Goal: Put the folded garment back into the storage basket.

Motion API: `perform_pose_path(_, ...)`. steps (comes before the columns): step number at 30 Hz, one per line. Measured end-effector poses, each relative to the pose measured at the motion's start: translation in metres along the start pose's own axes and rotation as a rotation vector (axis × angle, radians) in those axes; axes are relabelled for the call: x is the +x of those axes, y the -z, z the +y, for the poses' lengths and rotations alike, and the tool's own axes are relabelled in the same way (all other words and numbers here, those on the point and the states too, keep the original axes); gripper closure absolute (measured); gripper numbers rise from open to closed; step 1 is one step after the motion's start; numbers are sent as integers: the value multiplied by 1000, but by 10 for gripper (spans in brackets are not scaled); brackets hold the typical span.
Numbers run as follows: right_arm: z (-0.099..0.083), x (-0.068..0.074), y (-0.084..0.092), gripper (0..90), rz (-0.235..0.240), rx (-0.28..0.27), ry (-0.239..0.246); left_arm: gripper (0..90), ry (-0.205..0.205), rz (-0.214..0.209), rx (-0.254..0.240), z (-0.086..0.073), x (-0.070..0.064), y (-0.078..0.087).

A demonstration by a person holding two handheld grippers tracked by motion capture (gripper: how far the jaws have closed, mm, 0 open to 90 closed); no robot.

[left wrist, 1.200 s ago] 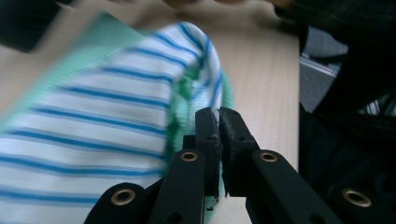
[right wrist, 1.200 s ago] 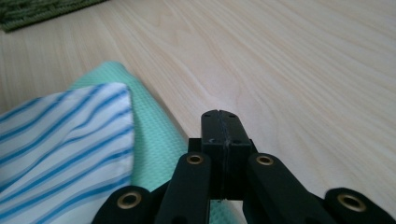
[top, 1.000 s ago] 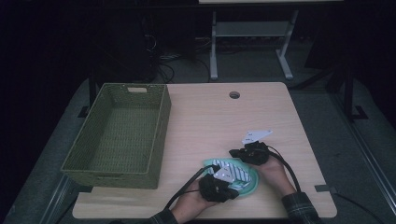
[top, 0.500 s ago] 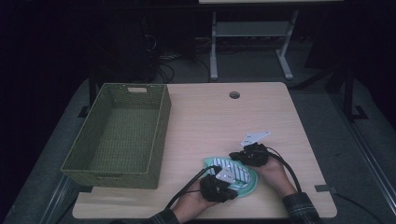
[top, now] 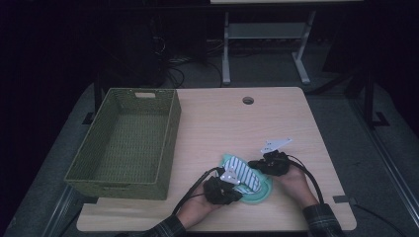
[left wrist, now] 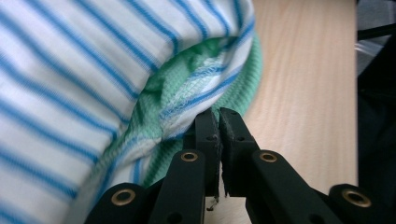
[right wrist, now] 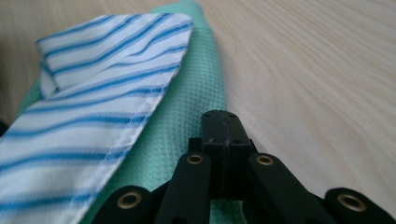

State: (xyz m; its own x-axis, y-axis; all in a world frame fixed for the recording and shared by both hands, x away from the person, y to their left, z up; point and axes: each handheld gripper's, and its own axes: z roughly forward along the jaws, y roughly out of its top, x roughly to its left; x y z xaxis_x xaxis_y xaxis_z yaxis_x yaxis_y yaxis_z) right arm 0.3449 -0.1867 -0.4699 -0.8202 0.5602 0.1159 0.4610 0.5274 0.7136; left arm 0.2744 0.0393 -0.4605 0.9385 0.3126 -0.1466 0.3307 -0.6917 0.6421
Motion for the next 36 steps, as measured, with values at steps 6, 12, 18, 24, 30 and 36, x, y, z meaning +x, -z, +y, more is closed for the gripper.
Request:
perform_pose_path(6, -5, -3, 6, 898, -8, 4, -12, 862, 7, 33, 6, -1, 7, 4)
perform_pose_path(12, -9, -6, 11, 898, -11, 6, -22, 857, 9, 42, 18, -3, 15, 7)
perform_pose_path(18, -13, -6, 14, 898, -9, 5, -27, 853, 15, 53, 24, -4, 20, 10)
perform_pose_path(24, -19, -5, 19, 898, -4, 14, -33, 853, 30, 78, 19, -4, 25, 11)
perform_pose_path(30, -24, 1, 24, 898, 3, 15, -34, 853, 0, 121, 42, -3, 30, 13)
perform_pose_path(36, -31, 9, 30, 898, 14, 22, -36, 853, -5, 143, 51, -2, 36, 14)
